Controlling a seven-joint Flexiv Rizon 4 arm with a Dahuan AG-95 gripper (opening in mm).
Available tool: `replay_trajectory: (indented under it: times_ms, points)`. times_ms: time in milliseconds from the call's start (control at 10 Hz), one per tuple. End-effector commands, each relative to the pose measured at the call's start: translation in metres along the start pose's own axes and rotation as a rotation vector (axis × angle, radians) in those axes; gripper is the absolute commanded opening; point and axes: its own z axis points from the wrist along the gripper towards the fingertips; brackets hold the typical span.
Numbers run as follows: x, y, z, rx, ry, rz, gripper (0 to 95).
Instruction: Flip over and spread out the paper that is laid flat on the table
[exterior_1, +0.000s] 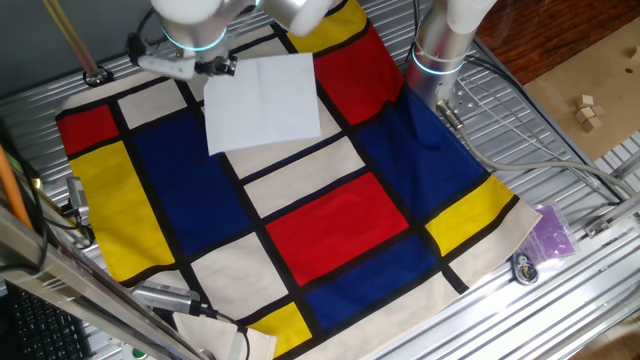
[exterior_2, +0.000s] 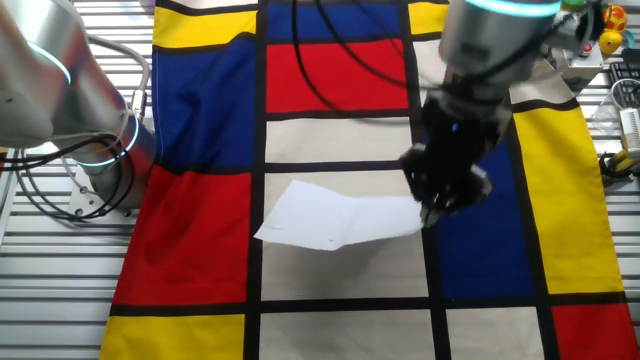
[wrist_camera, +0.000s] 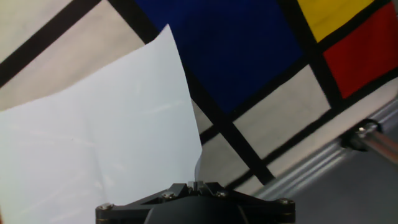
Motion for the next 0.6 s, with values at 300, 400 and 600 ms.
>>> replay_trajectory:
  times_ms: [300, 400, 600]
  points:
    - [-0.012, 0.005, -0.038, 0.022, 0.071, -0.020, 0.0]
    - [-0.016, 0.009, -0.043, 0.019, 0.082, 0.001, 0.0]
    - [-0.028, 0.015, -0.053, -0.034, 0.076, 0.112, 0.0]
